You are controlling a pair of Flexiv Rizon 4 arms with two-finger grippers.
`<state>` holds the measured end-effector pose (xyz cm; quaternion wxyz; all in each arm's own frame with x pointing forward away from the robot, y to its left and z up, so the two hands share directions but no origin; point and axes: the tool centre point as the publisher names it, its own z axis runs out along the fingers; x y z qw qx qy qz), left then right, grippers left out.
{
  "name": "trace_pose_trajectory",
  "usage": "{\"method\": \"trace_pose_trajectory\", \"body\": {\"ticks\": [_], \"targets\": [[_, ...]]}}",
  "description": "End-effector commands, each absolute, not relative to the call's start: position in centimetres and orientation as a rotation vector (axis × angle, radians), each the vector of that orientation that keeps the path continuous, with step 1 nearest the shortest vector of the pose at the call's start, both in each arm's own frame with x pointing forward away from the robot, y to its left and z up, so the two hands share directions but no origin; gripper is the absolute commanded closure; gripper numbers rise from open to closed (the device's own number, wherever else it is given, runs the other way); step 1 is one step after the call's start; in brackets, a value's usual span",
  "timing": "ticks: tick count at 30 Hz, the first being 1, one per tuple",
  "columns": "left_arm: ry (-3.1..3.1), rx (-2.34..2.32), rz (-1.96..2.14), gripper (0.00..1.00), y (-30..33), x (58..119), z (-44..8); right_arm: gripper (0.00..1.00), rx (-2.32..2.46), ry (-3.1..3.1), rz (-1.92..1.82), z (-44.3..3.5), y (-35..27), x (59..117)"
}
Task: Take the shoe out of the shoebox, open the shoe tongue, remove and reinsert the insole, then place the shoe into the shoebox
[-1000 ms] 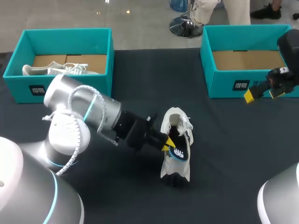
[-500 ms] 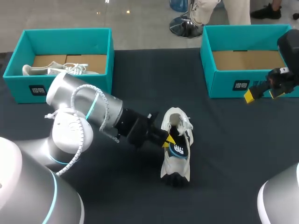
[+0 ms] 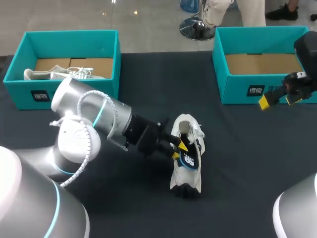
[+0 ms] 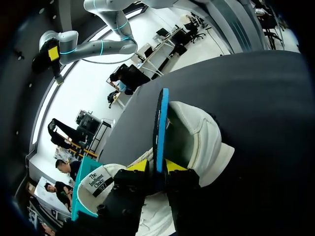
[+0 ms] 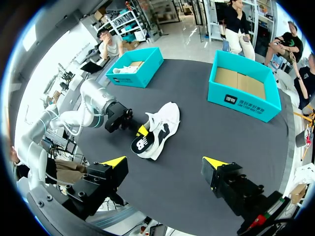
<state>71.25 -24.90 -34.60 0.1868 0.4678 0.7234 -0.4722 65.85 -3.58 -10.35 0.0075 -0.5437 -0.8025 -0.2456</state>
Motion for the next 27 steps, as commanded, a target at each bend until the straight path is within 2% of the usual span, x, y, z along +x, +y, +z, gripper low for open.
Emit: {"method": "trace_pose_trajectory", "body": {"ticks": [1, 13, 16, 18, 27], "targets": [[2.029, 1.317, -1.334, 0.68, -24.5, 70.7, -34.1, 0.0, -1.698, -2.508, -0.755, -10.2, -3.4, 66.3], [2.0, 1.355, -1.369, 0.74, -24.7, 69.1, -33.3, 0.0, -1.698, -2.508, -0.755, -10.2, -3.4, 66.3], [2.005, 1.365, -1.37, 0.85, -24.8, 68.9, -33.6, 0.0, -1.698, -2.508, -0.755, -10.2, -3.4, 66.3], [2.008, 1.365, -1.372, 1.0, -24.9, 69.0, -33.7, 0.0, -1.698, -2.508, -0.755, -10.2, -3.4, 66.3], [2.012, 1.379, -1.357, 1.0, -25.1, 69.4, -34.2, 0.0, -1.698, -2.508, -0.755, -10.2, -3.4, 66.3]]}}
